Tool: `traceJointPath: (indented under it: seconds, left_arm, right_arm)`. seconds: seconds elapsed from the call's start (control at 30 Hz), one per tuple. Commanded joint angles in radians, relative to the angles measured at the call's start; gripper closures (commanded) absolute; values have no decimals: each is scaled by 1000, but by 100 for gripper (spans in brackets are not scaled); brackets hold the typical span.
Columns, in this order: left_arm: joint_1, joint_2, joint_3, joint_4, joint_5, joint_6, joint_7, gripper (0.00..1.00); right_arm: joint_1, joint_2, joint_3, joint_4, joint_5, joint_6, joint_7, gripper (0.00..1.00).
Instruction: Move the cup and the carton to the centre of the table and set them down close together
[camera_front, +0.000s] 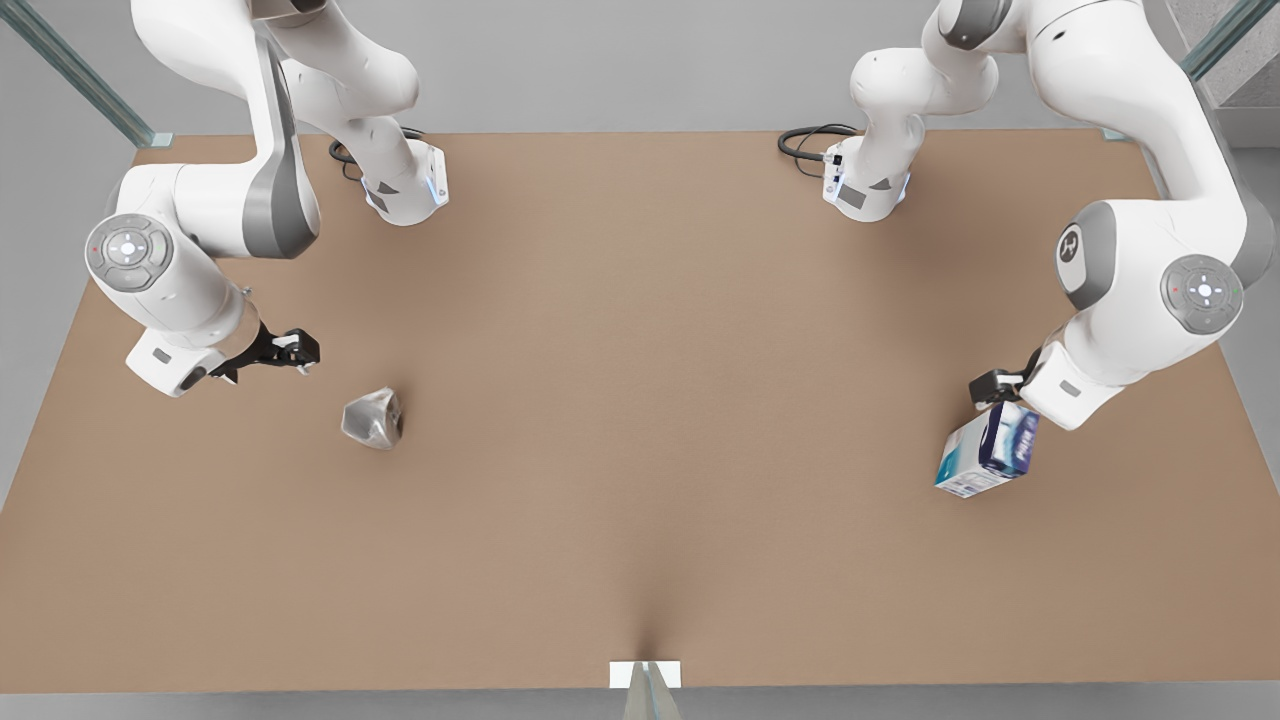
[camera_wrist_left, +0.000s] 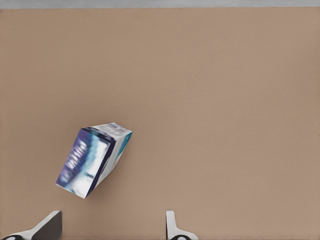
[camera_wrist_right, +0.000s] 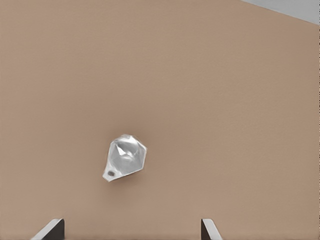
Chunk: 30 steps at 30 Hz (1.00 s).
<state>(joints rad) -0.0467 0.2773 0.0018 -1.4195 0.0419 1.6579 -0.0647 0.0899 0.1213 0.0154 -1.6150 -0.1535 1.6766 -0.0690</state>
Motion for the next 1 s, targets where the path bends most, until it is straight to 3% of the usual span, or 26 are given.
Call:
traceJointPath:
  seconds: [0.0, 0.13, 0.17, 0.33, 0.43, 0.6, 0.8, 0.97]
  left_arm:
    - [1, -1, 0, -4, 7, 3, 0, 0]
    - [13, -6, 1, 2, 4, -7, 146, 0]
    - [15, -7, 9, 22, 4, -47, 184, 0]
    - [93, 3, 17, 123, 18, -118, 457, 0]
    - [85, 33, 17, 25, 26, -3, 436, 0]
    - [140, -15, 15, -168, 116, 221, 715, 1]
    - [156, -4, -9, -191, 33, 77, 433, 0]
    - [180, 14, -8, -275, 50, 275, 606, 0]
  right_arm:
    - [-1, 0, 0, 0, 0, 0, 0, 0]
    - [82, 115, 15, 1, 15, -2, 247, 0]
    - [82, 149, 58, 1, 17, 6, 347, 0]
    - [67, 175, 78, -178, 77, 215, 445, 0]
    - [51, 192, 78, -240, 100, 304, 451, 0]
    - [-4, 245, 78, -259, 129, 351, 439, 0]
    - [-28, 278, 78, -287, 114, 405, 353, 0]
    - [-28, 291, 78, -287, 109, 423, 353, 0]
